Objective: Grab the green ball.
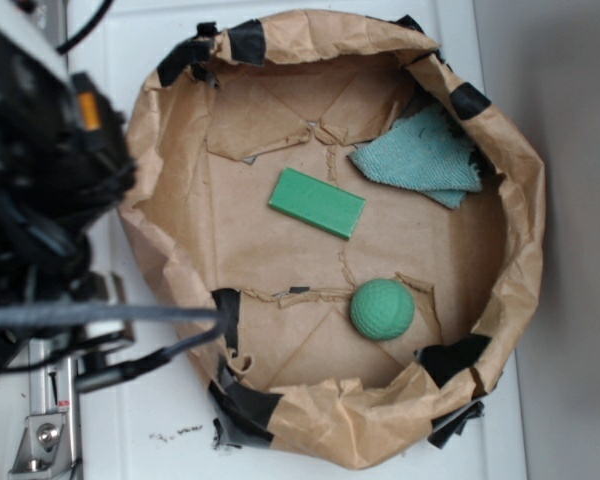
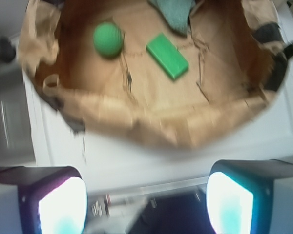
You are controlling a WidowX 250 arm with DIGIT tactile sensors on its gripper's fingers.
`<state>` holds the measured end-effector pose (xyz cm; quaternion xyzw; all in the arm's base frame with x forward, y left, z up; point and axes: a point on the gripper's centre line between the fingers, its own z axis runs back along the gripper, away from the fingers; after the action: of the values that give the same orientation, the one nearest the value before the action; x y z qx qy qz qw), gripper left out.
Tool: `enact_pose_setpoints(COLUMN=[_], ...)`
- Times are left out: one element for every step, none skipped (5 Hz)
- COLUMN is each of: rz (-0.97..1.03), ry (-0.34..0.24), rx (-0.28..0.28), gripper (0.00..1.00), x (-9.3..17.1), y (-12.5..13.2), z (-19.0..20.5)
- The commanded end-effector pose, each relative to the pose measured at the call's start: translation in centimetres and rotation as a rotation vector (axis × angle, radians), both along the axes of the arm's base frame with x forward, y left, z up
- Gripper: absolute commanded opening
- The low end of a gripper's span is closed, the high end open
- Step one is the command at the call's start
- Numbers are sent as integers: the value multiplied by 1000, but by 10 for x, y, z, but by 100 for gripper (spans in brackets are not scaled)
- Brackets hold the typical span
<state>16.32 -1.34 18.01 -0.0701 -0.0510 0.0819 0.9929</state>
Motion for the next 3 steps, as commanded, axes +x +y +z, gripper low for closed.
enact_pose_setpoints(rz=[149, 198, 210], ry=[-107, -123, -126], rx=[-46, -25, -13], gripper=[100, 100, 100], x=[62, 100, 126], y=[1, 4, 5], z=[-12, -30, -61])
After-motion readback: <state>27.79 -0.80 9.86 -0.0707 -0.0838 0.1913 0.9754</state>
